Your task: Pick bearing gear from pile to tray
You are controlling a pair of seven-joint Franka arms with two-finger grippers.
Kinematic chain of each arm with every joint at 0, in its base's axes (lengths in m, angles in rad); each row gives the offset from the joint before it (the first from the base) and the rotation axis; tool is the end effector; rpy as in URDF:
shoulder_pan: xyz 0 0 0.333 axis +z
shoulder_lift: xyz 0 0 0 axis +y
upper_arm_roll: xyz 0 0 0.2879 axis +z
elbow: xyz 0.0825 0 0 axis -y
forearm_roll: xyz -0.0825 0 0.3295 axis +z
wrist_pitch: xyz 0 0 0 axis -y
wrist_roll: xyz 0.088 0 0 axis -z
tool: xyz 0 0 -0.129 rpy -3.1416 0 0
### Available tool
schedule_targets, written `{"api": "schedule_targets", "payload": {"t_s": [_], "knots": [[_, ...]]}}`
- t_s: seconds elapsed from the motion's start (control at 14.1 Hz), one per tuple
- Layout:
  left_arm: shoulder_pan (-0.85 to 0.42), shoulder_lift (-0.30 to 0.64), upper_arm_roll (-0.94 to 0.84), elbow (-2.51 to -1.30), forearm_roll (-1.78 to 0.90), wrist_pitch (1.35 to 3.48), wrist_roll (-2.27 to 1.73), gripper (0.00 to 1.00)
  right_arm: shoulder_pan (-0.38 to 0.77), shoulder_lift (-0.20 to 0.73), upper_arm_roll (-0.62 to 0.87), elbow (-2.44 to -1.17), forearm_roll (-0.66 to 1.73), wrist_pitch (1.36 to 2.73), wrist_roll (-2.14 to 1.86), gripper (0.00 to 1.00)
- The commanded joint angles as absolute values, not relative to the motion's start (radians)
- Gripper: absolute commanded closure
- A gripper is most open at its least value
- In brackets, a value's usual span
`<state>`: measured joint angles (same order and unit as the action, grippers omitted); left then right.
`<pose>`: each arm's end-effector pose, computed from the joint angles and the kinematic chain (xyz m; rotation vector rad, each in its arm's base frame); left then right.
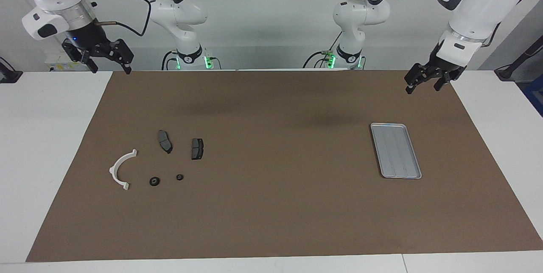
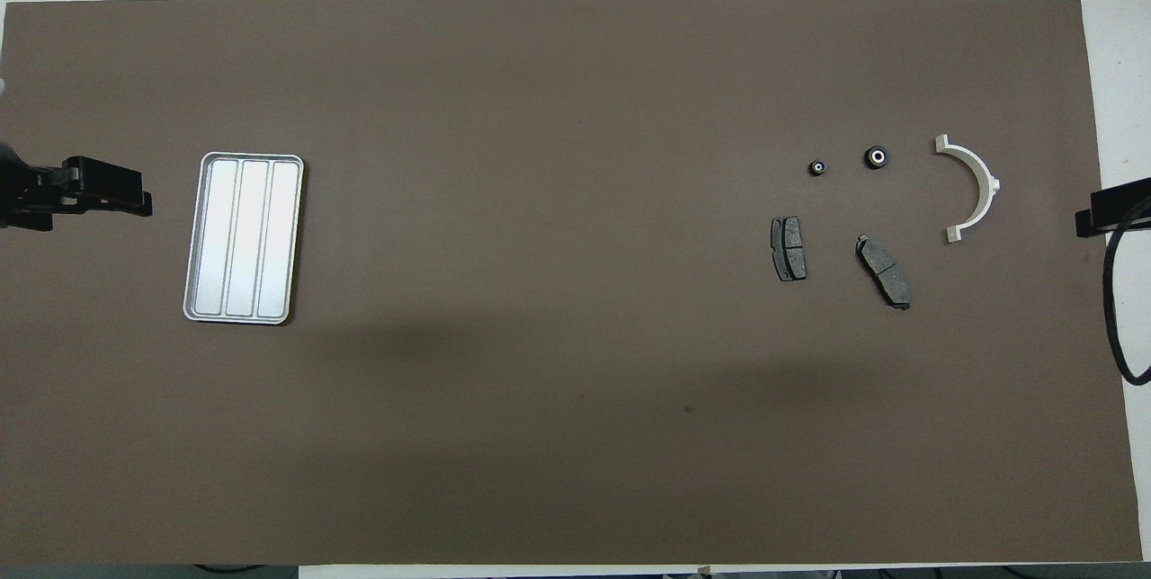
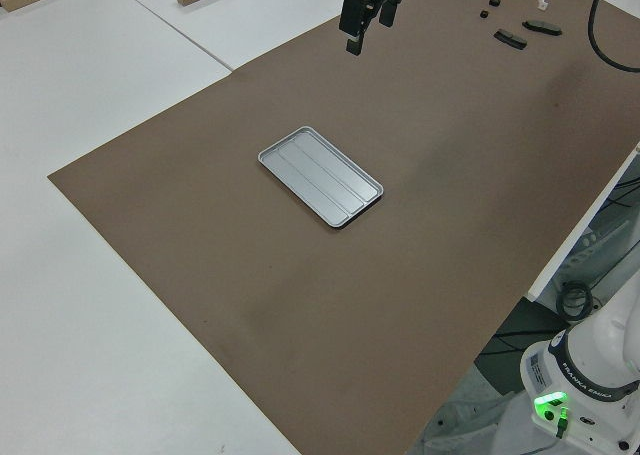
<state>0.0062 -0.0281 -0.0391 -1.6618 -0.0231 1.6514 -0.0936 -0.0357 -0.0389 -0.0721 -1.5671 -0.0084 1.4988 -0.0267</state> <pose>0.4983 -0.0194 0.5573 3.1170 0.0972 0.0253 0.4781 -0.0536 0.5888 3.1350 -0.1278 -0.0468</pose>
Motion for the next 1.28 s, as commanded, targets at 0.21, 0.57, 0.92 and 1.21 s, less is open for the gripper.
{"api": "schedule_targets", "payload": {"t_s": [0.21,0.57,0.92,1.21], "knots": [[0.009,-0.028,-0.038,-1.657,-0.04,1.635,-0.081,0.0,-0.048,0.17,-0.069,-1.404,-0.014,1.563,-0.015,0.0],[0.009,-0.028,-0.038,-1.657,-0.04,1.634,-0.081,0.0,-0.066,0.406,-0.064,-1.252,-0.012,1.699,-0.018,0.0],[0.009,-0.028,-0.038,-1.657,-0.04,1.634,-0.081,0.0,-0.051,0.586,-0.058,-1.207,-0.014,1.86,-0.012,0.0],[0.009,-0.028,-0.038,-1.657,-0.04,1.634,-0.081,0.0,-0.037,0.684,-0.045,-1.207,-0.014,1.953,-0.008,0.0]]}}
